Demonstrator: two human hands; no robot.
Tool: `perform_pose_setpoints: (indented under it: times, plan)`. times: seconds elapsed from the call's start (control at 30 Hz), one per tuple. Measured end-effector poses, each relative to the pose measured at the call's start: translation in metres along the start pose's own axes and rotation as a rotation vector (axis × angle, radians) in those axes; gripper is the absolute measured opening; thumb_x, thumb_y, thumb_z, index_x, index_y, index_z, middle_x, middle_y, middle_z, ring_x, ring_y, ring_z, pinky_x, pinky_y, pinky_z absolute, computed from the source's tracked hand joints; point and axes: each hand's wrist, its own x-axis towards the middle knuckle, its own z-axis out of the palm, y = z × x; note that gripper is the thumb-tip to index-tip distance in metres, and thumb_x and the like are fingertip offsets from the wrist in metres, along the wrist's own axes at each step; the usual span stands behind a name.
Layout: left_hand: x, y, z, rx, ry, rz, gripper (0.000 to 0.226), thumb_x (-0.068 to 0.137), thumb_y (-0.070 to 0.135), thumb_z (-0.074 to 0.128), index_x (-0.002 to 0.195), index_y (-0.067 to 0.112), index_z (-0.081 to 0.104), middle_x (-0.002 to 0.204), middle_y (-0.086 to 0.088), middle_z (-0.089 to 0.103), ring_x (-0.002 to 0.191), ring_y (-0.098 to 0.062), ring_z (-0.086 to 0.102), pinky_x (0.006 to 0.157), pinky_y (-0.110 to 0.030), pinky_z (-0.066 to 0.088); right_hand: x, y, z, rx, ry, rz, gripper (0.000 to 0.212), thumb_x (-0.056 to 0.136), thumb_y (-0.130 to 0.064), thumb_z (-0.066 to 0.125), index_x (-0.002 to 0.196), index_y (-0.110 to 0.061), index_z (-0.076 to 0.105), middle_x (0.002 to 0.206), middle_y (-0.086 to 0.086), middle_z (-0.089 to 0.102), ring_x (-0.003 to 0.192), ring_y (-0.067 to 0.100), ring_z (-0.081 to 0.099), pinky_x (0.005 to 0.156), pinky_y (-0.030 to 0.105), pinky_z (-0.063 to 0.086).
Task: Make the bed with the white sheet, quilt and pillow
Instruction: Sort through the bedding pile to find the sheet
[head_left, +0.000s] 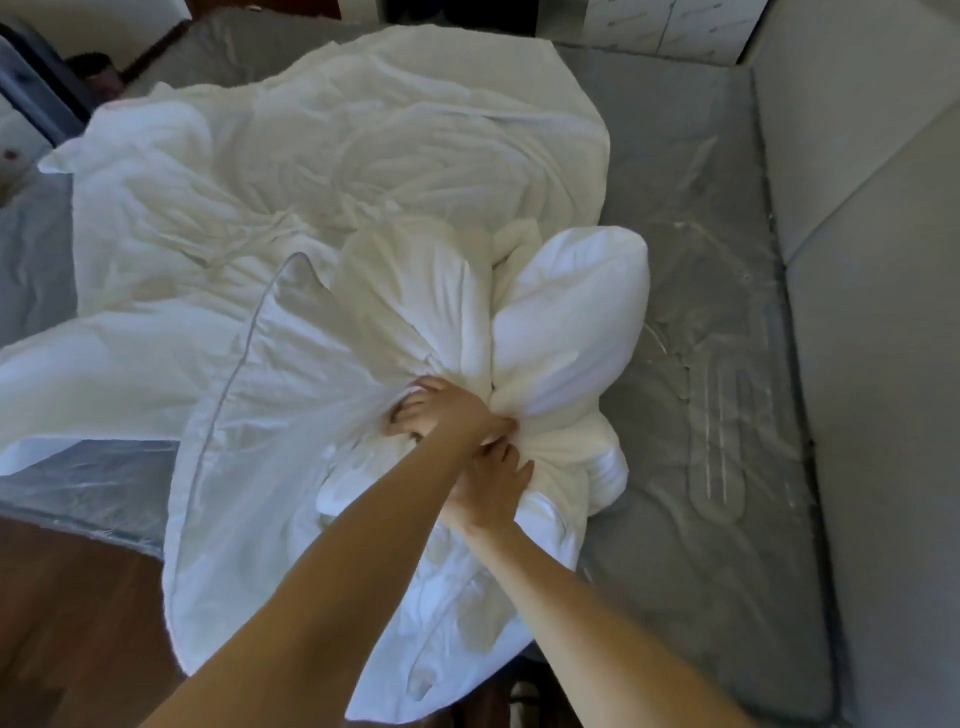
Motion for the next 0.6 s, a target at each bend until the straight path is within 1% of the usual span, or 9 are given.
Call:
perform_pose_setpoints:
  times: [0.03, 0.1, 0.17, 0.2, 0.27, 0.3, 0.4, 0.5, 0.6]
  plan:
    - [0.005, 0.002, 0.006, 0.012, 0.025, -0.002, 0.142, 0.056, 0.078, 0.066, 0.145, -0.005, -0.006, 0.147, -0.03, 0.02, 0.134, -0.048, 0.026, 0.108, -0.065, 0.019, 0.002, 0.001, 0.0, 0.025, 0.035, 0.011, 0.088, 0.085, -0.046, 0.046, 0.144, 0.01, 0.013, 0.133, 0.022, 0.043, 0.121, 0.037, 0.042, 0.108, 0.059, 0.023]
    - [0.018, 0.003, 0.012, 0.025, 0.066, -0.005, 0.131, 0.063, 0.081, 0.056, 0.146, -0.004, 0.002, 0.145, -0.029, 0.025, 0.133, -0.046, 0.028, 0.107, -0.065, 0.019, 0.003, 0.0, 0.005, 0.091, 0.103, 0.032, 0.074, 0.081, -0.04, 0.035, 0.135, 0.01, 0.035, 0.115, 0.024, 0.056, 0.108, 0.04, 0.056, 0.099, 0.066, 0.032]
    - [0.032, 0.002, 0.015, 0.04, 0.072, -0.004, 0.118, 0.069, 0.081, 0.048, 0.146, -0.002, 0.012, 0.143, -0.023, 0.033, 0.131, -0.042, 0.033, 0.107, -0.063, 0.024, 0.009, -0.004, 0.003, 0.101, 0.027, 0.039, 0.068, 0.081, -0.041, 0.033, 0.13, 0.003, 0.05, 0.125, 0.029, 0.053, 0.118, 0.044, 0.052, 0.099, 0.07, 0.03]
    - [0.039, -0.001, 0.014, 0.036, 0.069, 0.013, 0.107, 0.073, 0.077, 0.046, 0.144, 0.001, 0.021, 0.142, -0.018, 0.038, 0.131, -0.039, 0.036, 0.106, -0.063, 0.024, 0.013, -0.006, 0.006, 0.062, 0.047, 0.039, 0.07, 0.083, -0.044, 0.037, 0.138, -0.002, 0.044, 0.139, 0.032, 0.039, 0.131, 0.045, 0.039, 0.103, 0.07, 0.022]
    - [0.052, -0.006, 0.01, 0.054, 0.058, 0.133, 0.077, 0.082, 0.066, 0.043, 0.135, 0.01, 0.042, 0.135, -0.01, 0.05, 0.128, -0.034, 0.043, 0.104, -0.06, 0.028, 0.022, -0.005, 0.013, 0.036, -0.117, 0.052, 0.098, 0.077, -0.061, 0.052, 0.152, -0.015, 0.008, 0.153, 0.032, 0.002, 0.143, 0.045, 0.002, 0.108, 0.068, 0.0]
    - [0.056, -0.009, 0.008, 0.077, 0.034, 0.239, 0.063, 0.087, 0.059, 0.041, 0.13, 0.014, 0.049, 0.131, -0.008, 0.054, 0.124, -0.032, 0.048, 0.101, -0.055, 0.033, 0.023, -0.002, 0.016, 0.059, -0.198, 0.066, 0.112, 0.072, -0.067, 0.058, 0.151, -0.021, -0.006, 0.153, 0.029, -0.006, 0.144, 0.042, -0.006, 0.109, 0.066, -0.005]
    - [0.065, -0.015, -0.002, 0.103, -0.139, 0.493, 0.05, 0.097, 0.049, 0.035, 0.132, 0.017, 0.051, 0.137, -0.009, 0.053, 0.122, -0.026, 0.051, 0.096, -0.034, 0.038, 0.021, 0.007, 0.025, 0.119, -0.124, 0.076, 0.113, 0.068, -0.066, 0.066, 0.15, -0.027, -0.001, 0.146, 0.02, 0.021, 0.136, 0.034, 0.022, 0.109, 0.055, 0.018]
    - [0.059, -0.024, -0.015, 0.059, -0.227, 0.514, 0.049, 0.097, 0.044, 0.041, 0.133, 0.013, 0.05, 0.142, -0.011, 0.047, 0.125, -0.026, 0.047, 0.099, -0.031, 0.035, 0.016, 0.016, 0.015, 0.135, 0.019, 0.019, 0.093, 0.069, -0.057, 0.071, 0.143, -0.029, 0.022, 0.128, 0.007, 0.043, 0.115, 0.027, 0.043, 0.093, 0.041, 0.034]
    - [0.038, -0.04, -0.035, -0.033, -0.16, 0.513, 0.044, 0.098, 0.038, 0.043, 0.123, 0.004, 0.057, 0.131, -0.016, 0.055, 0.118, -0.029, 0.051, 0.095, -0.031, 0.037, 0.011, 0.013, -0.009, 0.138, 0.073, -0.108, 0.081, 0.068, -0.052, 0.073, 0.134, -0.028, 0.033, 0.123, 0.002, 0.048, 0.116, 0.026, 0.046, 0.092, 0.04, 0.037]
